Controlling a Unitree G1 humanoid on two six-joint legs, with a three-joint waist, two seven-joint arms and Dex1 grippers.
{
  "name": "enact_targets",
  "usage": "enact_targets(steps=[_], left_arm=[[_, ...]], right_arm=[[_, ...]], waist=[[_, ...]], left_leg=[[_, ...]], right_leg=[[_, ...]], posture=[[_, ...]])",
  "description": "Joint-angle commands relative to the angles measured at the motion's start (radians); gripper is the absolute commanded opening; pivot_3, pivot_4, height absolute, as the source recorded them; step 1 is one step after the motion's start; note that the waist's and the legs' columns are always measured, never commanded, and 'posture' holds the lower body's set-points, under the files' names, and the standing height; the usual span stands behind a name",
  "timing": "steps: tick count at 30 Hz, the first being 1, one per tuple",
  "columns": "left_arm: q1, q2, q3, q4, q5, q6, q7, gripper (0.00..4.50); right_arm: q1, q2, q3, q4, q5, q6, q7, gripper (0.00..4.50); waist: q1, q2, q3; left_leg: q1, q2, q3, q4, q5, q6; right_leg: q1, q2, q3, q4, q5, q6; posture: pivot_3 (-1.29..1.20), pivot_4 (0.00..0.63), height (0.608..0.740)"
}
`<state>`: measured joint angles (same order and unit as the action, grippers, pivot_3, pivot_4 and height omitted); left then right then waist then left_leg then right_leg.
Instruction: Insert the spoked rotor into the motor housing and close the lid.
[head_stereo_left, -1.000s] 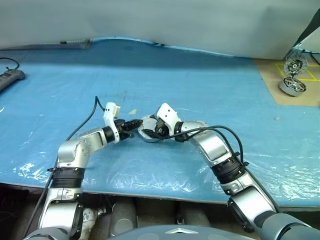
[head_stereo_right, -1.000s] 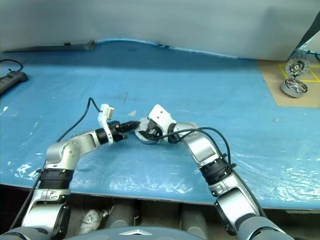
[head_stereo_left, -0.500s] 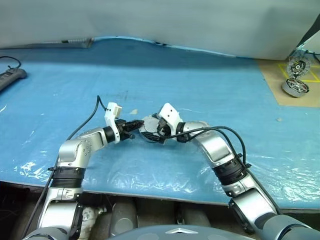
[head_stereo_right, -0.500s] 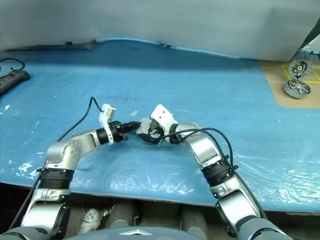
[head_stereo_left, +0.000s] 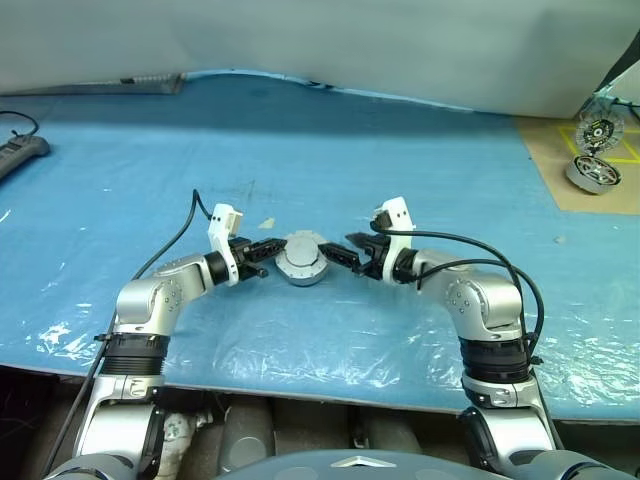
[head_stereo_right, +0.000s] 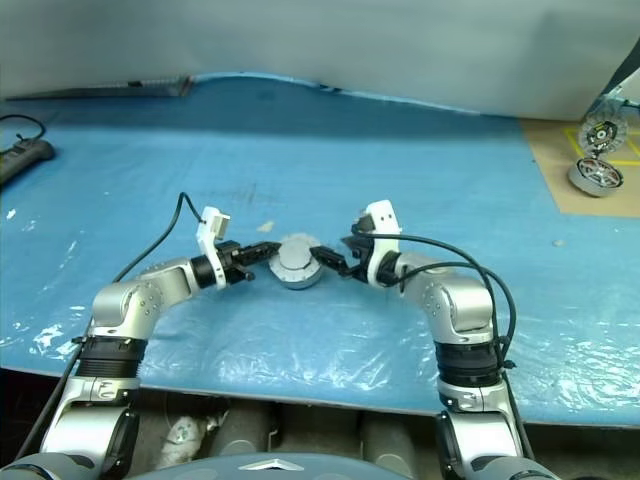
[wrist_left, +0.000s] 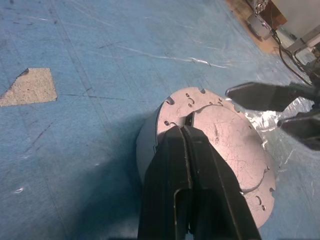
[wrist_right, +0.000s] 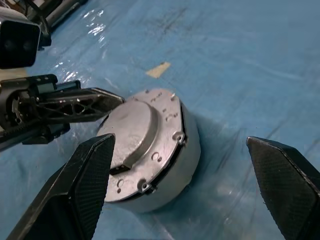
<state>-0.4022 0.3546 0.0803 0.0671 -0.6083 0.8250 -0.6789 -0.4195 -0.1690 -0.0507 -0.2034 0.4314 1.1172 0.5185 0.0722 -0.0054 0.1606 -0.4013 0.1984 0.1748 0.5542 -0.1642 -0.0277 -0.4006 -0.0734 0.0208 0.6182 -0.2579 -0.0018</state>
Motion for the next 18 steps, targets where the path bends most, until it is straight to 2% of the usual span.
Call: enact_targets(steps=[1,10,16,18], left_arm=[[0.003,0.004,-0.006,-0.011,0.005,-0.004,-0.007,0.00],[0.008,0.003,-0.007,-0.014,0.009,-0.011,-0.009,0.00],[0.013,0.001,-0.006,-0.020,0.008,-0.013,-0.007,0.00],[0.013,0.001,-0.007,-0.018,0.009,-0.016,-0.008,0.00]], right_arm=[[-0.003,0.036,-0.026,-0.017,0.072,0.081,-0.024,4.47],[-0.039,0.116,-0.117,0.071,0.158,0.211,-0.079,4.47],[-0.077,0.226,-0.283,0.148,0.244,0.337,-0.138,4.47],[-0.102,0.261,-0.365,0.183,0.268,0.378,-0.164,4.08]], waist=[[0.000,0.000,0.000],[0.002,0.000,0.000],[0.003,0.000,0.000],[0.003,0.000,0.000]], left_leg=[[0.000,0.000,0.000,0.000,0.000,0.000],[0.000,0.000,0.000,0.000,0.000,0.000],[0.000,0.000,0.000,0.000,0.000,0.000],[0.000,0.000,0.000,0.000,0.000,0.000]], right_leg=[[0.000,0.000,0.000,0.000,0.000,0.000],[0.000,0.000,-0.001,0.000,0.000,0.000],[0.000,0.000,-0.001,0.000,0.000,0.000],[0.000,0.000,-0.001,0.001,0.000,0.000]], posture=[[0.00,0.150,0.740],[0.00,0.150,0.740],[0.00,0.150,0.740],[0.00,0.150,0.740]])
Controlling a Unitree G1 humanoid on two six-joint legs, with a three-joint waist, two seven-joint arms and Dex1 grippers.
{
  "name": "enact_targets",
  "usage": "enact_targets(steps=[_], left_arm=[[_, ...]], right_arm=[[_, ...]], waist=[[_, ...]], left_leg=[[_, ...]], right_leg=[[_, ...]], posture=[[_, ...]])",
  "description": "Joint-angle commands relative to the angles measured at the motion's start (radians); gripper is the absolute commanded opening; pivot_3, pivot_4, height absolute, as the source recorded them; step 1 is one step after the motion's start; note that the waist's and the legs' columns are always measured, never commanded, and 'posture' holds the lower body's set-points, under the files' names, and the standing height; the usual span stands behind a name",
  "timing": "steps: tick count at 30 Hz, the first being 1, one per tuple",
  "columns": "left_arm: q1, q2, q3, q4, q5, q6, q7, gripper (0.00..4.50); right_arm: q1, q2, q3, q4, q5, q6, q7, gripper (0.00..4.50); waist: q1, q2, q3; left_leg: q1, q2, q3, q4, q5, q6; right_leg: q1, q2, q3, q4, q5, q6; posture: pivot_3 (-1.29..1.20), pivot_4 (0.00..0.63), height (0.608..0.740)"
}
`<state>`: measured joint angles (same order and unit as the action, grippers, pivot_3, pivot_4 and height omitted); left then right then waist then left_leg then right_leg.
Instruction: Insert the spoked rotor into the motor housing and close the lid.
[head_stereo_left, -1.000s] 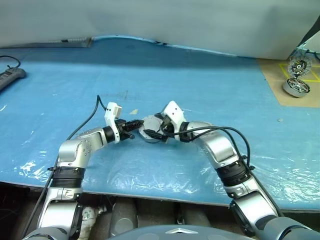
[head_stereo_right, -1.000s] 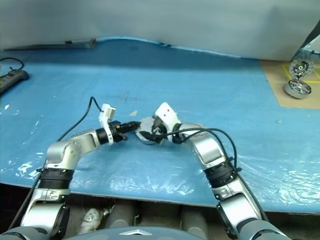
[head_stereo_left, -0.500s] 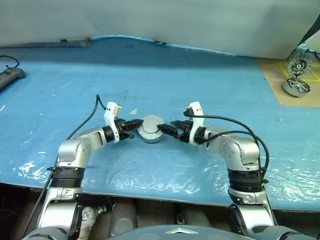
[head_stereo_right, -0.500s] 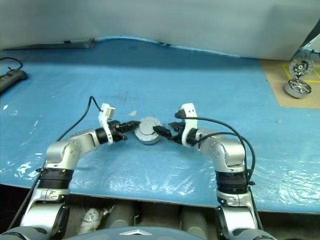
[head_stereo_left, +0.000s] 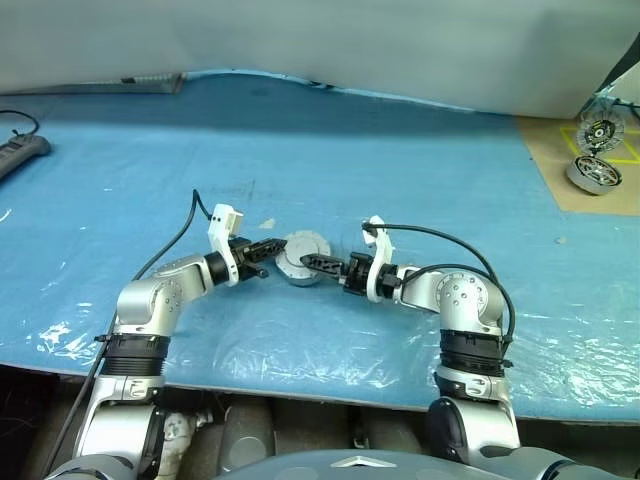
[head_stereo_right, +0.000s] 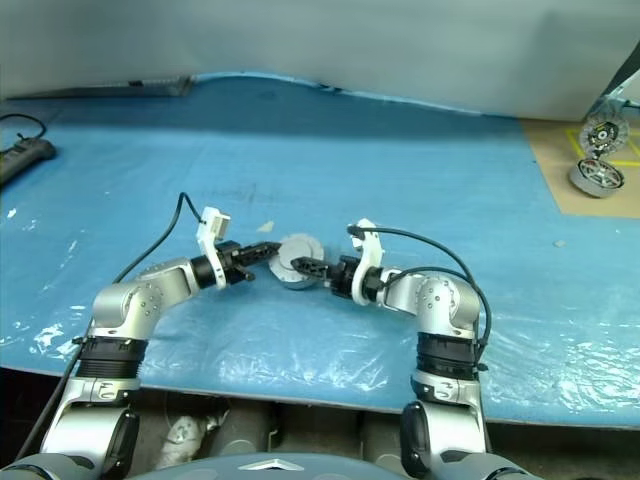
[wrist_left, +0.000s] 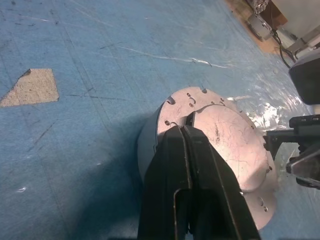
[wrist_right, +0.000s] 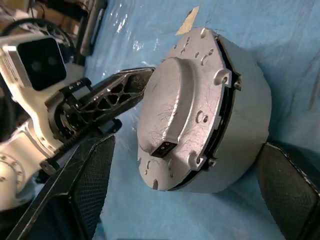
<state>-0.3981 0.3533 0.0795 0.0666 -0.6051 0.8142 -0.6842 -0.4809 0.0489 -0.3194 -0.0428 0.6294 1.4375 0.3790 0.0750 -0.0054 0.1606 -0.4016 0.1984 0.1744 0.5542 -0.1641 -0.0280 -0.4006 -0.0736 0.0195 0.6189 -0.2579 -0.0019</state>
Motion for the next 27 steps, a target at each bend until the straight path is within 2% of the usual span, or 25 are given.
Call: enact_targets(steps=[1,6,10,13,24,27], left_arm=[[0.009,0.002,-0.006,-0.017,0.006,-0.005,-0.002,0.00],[0.009,0.001,-0.007,-0.017,0.009,-0.006,-0.002,0.00],[0.010,0.002,-0.006,-0.016,0.010,-0.006,-0.006,0.00],[0.007,0.001,-0.005,-0.014,0.012,-0.004,-0.008,0.00],[-0.006,-0.020,0.038,-0.007,-0.031,0.041,0.008,0.00],[-0.013,-0.032,0.076,0.007,-0.045,0.062,0.036,0.56]], right_arm=[[-0.051,0.056,-0.128,0.034,0.077,0.075,-0.034,3.84],[-0.052,0.065,-0.179,0.047,0.085,0.135,-0.044,2.21],[-0.038,0.062,-0.177,0.042,0.087,0.147,-0.045,1.99],[-0.032,0.060,-0.173,0.040,0.087,0.147,-0.046,1.20],[-0.025,0.083,-0.189,0.035,0.102,0.143,-0.060,1.10],[-0.028,0.101,-0.222,0.030,0.114,0.153,-0.070,1.10]], waist=[[0.000,0.000,0.000],[0.002,0.000,0.000],[0.002,0.000,0.000],[0.005,0.000,0.000],[0.007,0.001,0.000],[0.007,0.000,0.000]], left_leg=[[0.000,0.000,0.000,0.000,0.000,0.000],[0.000,0.000,0.000,0.000,0.000,0.000],[0.000,0.000,0.000,0.000,0.000,0.000],[0.000,0.000,-0.001,0.000,0.000,0.000],[0.002,0.000,-0.001,0.000,0.000,0.000],[0.002,0.000,-0.001,0.000,0.000,0.000]], right_leg=[[0.000,0.000,0.000,0.000,0.000,0.000],[0.000,0.000,-0.001,0.000,0.000,0.000],[0.000,0.000,-0.001,0.001,0.000,0.000],[0.000,0.000,-0.002,0.001,0.000,0.000],[0.002,-0.001,-0.002,0.001,0.000,0.000],[0.002,-0.001,-0.002,0.002,0.000,0.000]], posture=[[0.00,0.150,0.740],[0.00,0.150,0.740],[0.00,0.150,0.740],[0.00,0.150,0.740],[0.00,0.150,0.740],[0.00,0.150,0.740]])
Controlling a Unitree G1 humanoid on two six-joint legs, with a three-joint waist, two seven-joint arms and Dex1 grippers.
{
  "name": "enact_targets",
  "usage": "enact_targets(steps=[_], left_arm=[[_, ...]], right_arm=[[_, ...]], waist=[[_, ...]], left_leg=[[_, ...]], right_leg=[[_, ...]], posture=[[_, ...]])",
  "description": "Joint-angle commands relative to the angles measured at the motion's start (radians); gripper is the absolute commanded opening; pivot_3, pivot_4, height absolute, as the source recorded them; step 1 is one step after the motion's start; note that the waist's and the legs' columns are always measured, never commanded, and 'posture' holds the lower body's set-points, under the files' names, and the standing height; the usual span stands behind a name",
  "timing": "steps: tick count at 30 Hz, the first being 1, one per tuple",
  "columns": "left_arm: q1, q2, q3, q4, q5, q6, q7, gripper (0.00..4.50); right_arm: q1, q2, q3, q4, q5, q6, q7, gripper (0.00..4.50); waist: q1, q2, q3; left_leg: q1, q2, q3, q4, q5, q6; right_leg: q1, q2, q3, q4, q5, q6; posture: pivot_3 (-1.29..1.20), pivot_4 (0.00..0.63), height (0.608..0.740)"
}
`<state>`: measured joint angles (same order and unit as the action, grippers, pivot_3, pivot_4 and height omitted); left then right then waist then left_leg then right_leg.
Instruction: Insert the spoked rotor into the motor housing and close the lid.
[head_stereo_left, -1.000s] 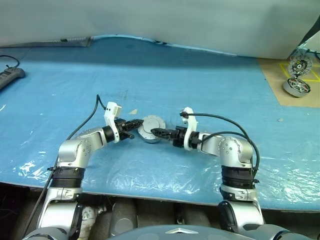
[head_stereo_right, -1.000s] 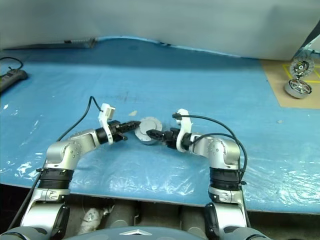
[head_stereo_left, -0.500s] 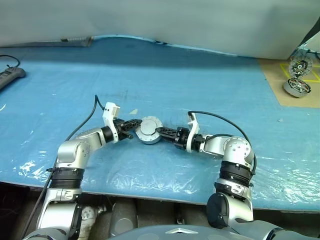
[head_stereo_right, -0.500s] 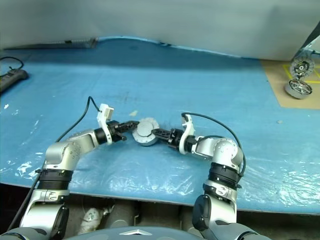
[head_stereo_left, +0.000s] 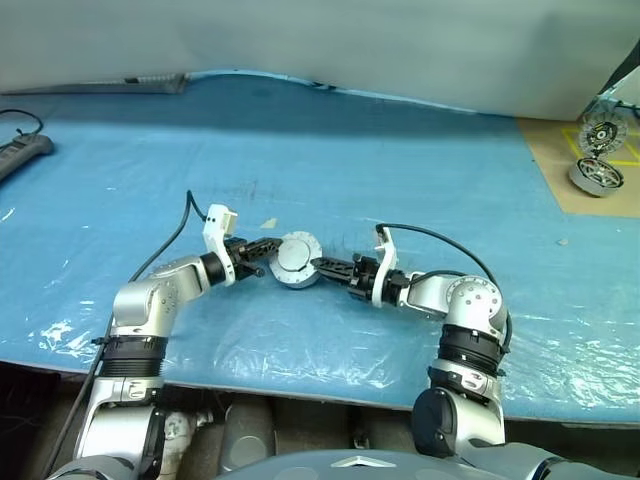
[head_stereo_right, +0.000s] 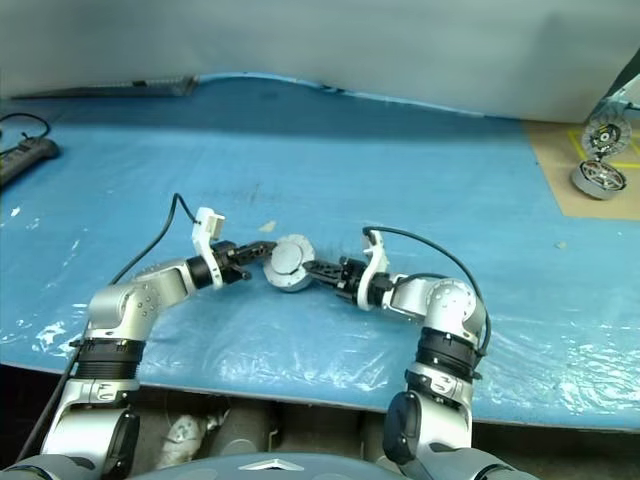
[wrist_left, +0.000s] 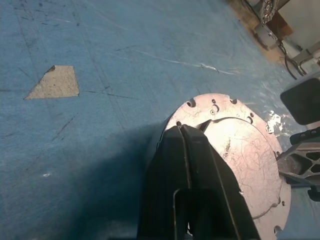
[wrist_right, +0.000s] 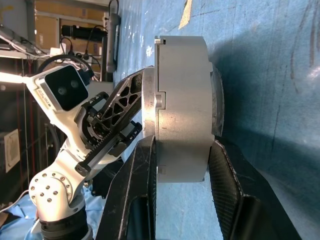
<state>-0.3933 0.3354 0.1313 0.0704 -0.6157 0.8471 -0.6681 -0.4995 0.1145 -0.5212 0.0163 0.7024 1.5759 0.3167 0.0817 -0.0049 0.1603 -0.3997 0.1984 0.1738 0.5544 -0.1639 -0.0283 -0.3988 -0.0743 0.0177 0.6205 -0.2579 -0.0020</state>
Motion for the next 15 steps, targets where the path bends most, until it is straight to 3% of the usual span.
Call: enact_targets(steps=[1,5,11,12,15], left_arm=[[-0.020,-0.020,0.042,0.008,-0.044,0.040,0.034,0.92],[-0.023,-0.042,0.108,0.007,-0.097,0.083,0.082,2.26],[-0.052,-0.138,0.323,0.031,-0.324,0.208,0.235,4.31],[-0.056,-0.156,0.354,0.034,-0.363,0.225,0.264,4.50],[-0.071,-0.220,0.443,0.051,-0.499,0.265,0.375,4.50]], right_arm=[[-0.013,0.044,-0.039,-0.031,0.047,0.021,-0.013,1.10],[-0.042,0.075,-0.126,-0.029,0.077,0.033,-0.034,1.10],[-0.128,0.088,-0.239,0.006,0.131,-0.012,-0.091,1.10],[-0.141,0.088,-0.245,0.013,0.136,-0.019,-0.098,1.10],[-0.176,0.085,-0.237,0.044,0.141,-0.055,-0.114,1.10]], waist=[[0.000,0.000,0.000],[0.003,0.000,0.000],[0.014,0.000,0.000],[0.014,0.000,0.000],[0.013,0.000,0.000]], left_leg=[[0.000,0.000,0.000,0.000,0.000,0.000],[-0.001,0.000,0.000,0.000,0.000,0.000],[-0.004,0.000,-0.001,0.000,0.000,0.000],[-0.004,0.000,-0.001,0.001,0.000,0.000],[-0.004,0.000,-0.001,0.002,0.000,0.000]], right_leg=[[0.000,0.000,0.000,0.000,0.000,0.000],[0.000,0.000,0.000,0.000,0.000,0.000],[-0.003,0.000,-0.001,0.000,0.000,0.000],[-0.003,0.000,-0.001,0.000,0.000,0.000],[-0.002,0.000,-0.001,0.000,0.000,0.000]], posture=[[0.00,0.150,0.740],[0.00,0.150,0.740],[0.00,0.150,0.740],[0.00,0.150,0.740],[0.00,0.150,0.740]])
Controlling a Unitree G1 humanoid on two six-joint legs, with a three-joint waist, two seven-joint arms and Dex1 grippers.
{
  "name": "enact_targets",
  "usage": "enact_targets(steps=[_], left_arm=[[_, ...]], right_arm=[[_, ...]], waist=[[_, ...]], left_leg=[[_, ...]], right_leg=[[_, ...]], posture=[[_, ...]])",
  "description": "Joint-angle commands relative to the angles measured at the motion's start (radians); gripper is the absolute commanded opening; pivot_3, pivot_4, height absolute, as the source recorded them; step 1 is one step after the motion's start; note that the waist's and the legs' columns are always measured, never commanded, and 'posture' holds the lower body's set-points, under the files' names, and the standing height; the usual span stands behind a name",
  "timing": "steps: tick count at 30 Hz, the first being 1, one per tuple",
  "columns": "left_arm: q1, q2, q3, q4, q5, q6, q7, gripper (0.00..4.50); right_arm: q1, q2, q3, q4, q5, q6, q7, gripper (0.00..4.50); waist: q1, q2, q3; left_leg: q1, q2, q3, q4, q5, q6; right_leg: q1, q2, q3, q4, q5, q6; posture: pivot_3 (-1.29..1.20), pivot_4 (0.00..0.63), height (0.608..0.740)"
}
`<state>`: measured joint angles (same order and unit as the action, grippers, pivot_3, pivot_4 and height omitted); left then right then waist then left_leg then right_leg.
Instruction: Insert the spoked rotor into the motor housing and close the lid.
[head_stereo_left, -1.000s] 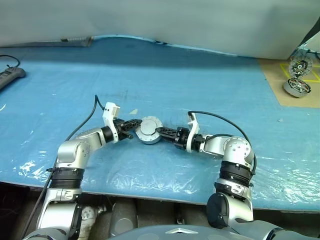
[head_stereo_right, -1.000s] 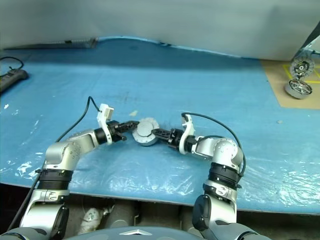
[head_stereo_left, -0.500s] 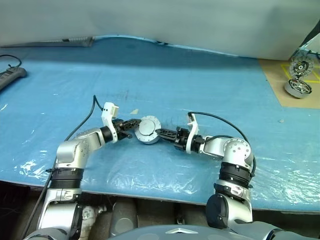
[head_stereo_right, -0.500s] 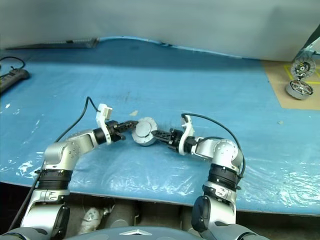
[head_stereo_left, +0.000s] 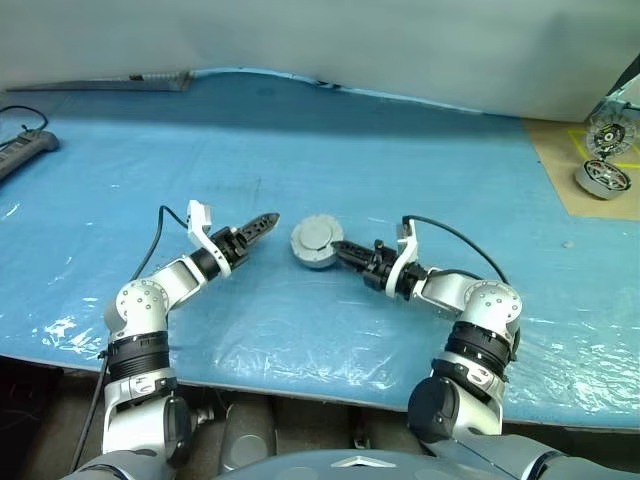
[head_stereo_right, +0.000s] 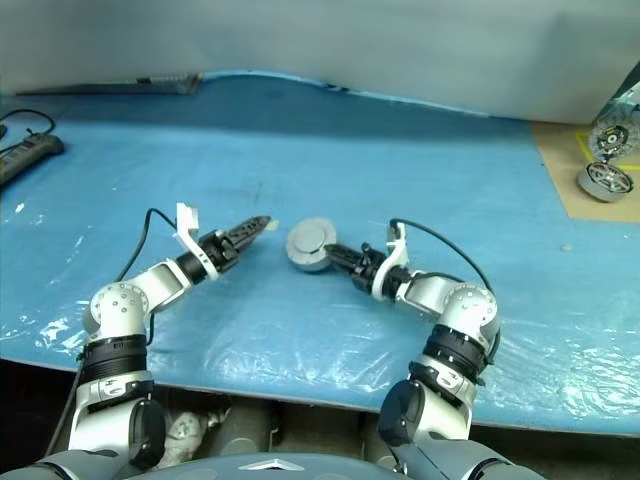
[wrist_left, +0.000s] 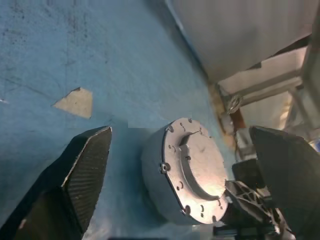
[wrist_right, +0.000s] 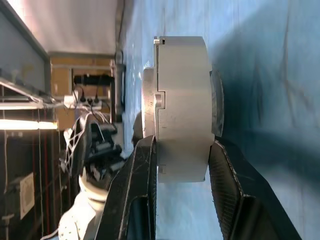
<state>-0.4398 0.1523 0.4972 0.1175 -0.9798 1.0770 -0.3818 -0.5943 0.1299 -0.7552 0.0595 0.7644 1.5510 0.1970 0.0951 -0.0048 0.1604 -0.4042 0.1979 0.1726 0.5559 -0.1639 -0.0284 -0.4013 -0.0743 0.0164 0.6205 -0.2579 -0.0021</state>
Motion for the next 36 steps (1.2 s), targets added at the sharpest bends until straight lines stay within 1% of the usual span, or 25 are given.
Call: enact_targets(steps=[1,3,5,10,19,25,31,34,36], left_arm=[[-0.028,-0.057,0.101,0.010,-0.182,0.045,0.125,4.50],[-0.023,-0.092,0.122,0.012,-0.262,0.068,0.184,4.50],[-0.009,-0.120,0.117,0.003,-0.308,0.075,0.228,4.50],[0.010,-0.165,0.099,-0.001,-0.373,0.040,0.297,4.50],[0.021,-0.184,0.059,0.005,-0.406,-0.025,0.335,4.50],[-0.002,-0.191,0.027,0.036,-0.412,-0.055,0.327,4.50],[-0.045,-0.225,0.012,0.084,-0.444,-0.081,0.293,4.50],[-0.044,-0.234,0.016,0.098,-0.483,-0.078,0.304,3.90],[-0.030,-0.233,0.015,0.085,-0.512,-0.071,0.315,3.23]], right_arm=[[-0.092,0.069,0.000,0.014,0.083,-0.045,0.000,1.10],[-0.115,0.071,0.010,0.045,0.095,-0.078,-0.009,1.10],[-0.126,0.070,0.033,0.062,0.105,-0.107,-0.014,1.10],[-0.142,0.077,0.064,0.078,0.153,-0.144,-0.035,1.10],[-0.149,0.066,0.103,0.064,0.286,-0.171,-0.103,1.10],[-0.122,0.072,0.149,0.053,0.368,-0.166,-0.147,1.10],[-0.086,0.079,0.198,0.046,0.451,-0.171,-0.199,1.10],[-0.073,0.071,0.215,0.050,0.485,-0.187,-0.220,1.10],[-0.063,0.064,0.227,0.051,0.502,-0.193,-0.234,1.10]], waist=[[0.001,0.000,0.000],[0.001,0.000,0.000],[0.001,0.000,0.000],[0.001,0.000,0.000],[0.001,0.000,0.000],[0.001,0.000,0.000],[0.002,0.000,0.000],[0.002,0.000,0.000],[0.001,0.000,0.000]], left_leg=[[0.000,0.000,0.000,0.000,0.000,0.000],[-0.001,0.000,-0.001,0.000,0.000,0.000],[-0.002,0.000,-0.001,0.000,0.000,0.000],[-0.003,0.000,-0.002,0.000,0.000,0.000],[-0.003,0.000,-0.005,0.002,0.000,0.000],[-0.003,0.000,-0.006,0.003,0.000,0.000],[-0.006,0.000,-0.010,0.006,0.000,0.000],[-0.006,0.000,-0.011,0.006,0.000,0.000],[-0.007,0.000,-0.011,0.006,0.000,0.000]], right_leg=[[0.000,0.000,0.000,0.000,0.000,0.000],[0.000,0.000,-0.001,-0.001,0.000,0.000],[0.000,0.000,-0.001,-0.001,0.000,0.000],[0.000,0.000,-0.003,-0.001,0.000,0.000],[0.002,0.000,-0.009,-0.001,0.000,0.001],[0.002,0.000,-0.013,-0.001,0.000,0.001],[0.003,0.000,-0.014,-0.001,0.001,0.001],[0.004,0.000,-0.014,-0.001,0.001,0.001],[0.004,0.000,-0.014,-0.001,0.001,0.001]], posture=[[0.00,0.150,0.740],[0.00,0.150,0.740],[0.00,0.150,0.740],[0.00,0.150,0.740],[0.00,0.150,0.740],[0.00,0.150,0.740],[0.00,0.150,0.740],[0.00,0.150,0.740],[0.00,0.150,0.740]])
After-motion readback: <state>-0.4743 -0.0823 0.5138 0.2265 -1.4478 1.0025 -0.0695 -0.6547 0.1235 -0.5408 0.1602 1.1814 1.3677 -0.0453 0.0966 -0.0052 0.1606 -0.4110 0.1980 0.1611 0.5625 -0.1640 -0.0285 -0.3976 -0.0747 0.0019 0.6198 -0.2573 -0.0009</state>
